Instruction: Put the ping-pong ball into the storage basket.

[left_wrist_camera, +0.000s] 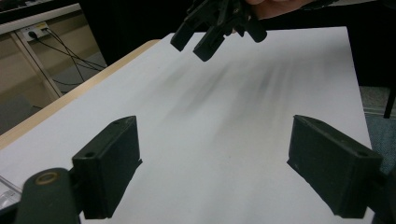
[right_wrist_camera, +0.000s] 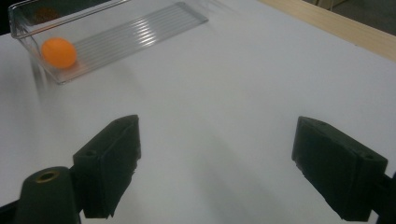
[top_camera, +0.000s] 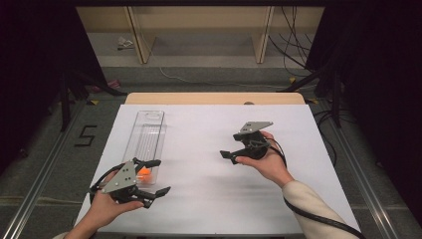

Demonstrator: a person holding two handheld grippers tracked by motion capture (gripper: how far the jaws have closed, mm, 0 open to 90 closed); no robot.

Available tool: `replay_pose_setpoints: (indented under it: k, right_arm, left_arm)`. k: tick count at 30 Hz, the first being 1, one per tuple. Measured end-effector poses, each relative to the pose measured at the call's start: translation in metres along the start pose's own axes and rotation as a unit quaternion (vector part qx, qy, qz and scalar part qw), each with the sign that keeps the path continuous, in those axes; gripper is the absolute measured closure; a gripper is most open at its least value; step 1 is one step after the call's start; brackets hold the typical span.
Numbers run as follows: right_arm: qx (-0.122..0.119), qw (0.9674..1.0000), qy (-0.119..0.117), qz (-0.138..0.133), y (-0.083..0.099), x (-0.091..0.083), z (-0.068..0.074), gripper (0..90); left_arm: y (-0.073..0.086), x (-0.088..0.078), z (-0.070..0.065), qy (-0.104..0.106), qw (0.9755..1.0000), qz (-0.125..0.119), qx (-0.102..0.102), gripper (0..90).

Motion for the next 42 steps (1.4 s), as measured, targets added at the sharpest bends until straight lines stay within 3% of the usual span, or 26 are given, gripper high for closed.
replay_pose_setpoints:
  k: [26,42]
  right_arm:
    - [0.033,0.9982,0.047,-0.016,0.043,-0.066,-0.016,16.4]
    - [0.047,0.9962,0.069,-0.025,0.059,-0.091,-0.019,16.4]
  left_arm:
    - [0.000,0.000,0.000,-0.003,1.0000,0.001,-0.002,16.2]
    - [0.000,-0.001,0.001,-0.006,1.0000,-0.001,-0.002,16.2]
Point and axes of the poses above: each handheld gripper's, and its own axes: x roughly forward along the jaws, y roughly out of its underside, z roughly to its left, the point moved 8 cm from there along x, roughly forward along the jaws
